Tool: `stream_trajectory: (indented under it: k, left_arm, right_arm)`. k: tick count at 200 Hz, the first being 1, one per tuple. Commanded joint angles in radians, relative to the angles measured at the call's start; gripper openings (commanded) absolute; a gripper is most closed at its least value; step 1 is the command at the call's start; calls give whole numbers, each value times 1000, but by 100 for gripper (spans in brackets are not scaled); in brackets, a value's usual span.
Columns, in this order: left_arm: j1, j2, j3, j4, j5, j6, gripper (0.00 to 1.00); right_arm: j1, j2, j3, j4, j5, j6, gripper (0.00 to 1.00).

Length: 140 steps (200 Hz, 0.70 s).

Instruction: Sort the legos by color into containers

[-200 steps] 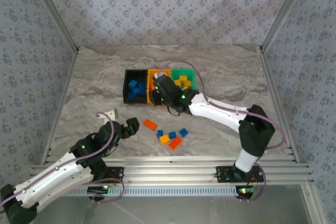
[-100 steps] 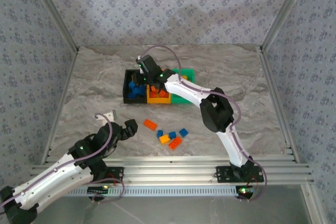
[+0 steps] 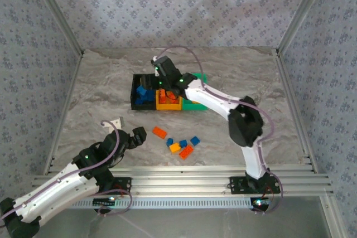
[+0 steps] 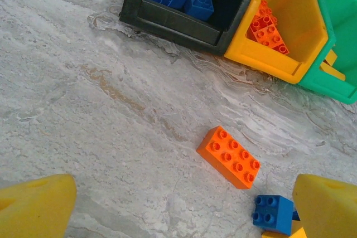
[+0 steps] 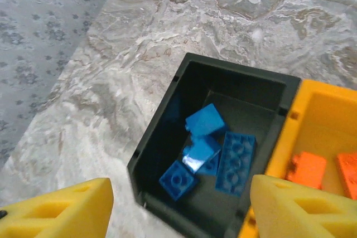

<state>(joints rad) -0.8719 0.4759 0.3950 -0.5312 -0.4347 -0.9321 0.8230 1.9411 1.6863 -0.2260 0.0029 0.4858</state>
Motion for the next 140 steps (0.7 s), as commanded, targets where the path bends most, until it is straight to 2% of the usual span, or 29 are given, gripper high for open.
stream_trajectory:
  k: [1,36,80,106,140]
  left_arm:
    - [-5,20,59,16,1,22,99]
    - [-4,82,74,50,12,24,100]
    - [-4,171,81,106,35,32,100]
    - [-3,204,82,134,45,48,99]
    - [-3,225,73,158,46,50,100]
  right_arm:
    - [22,-178,-156,61,59,35,70]
    - [51,-420,-443,25,144,108,72]
    - [74,-661,-777,-110,219,251,74]
    - [78,-711,-917,-167,221,353,74]
    - [80,-662,-1002,-102,192,432,74]
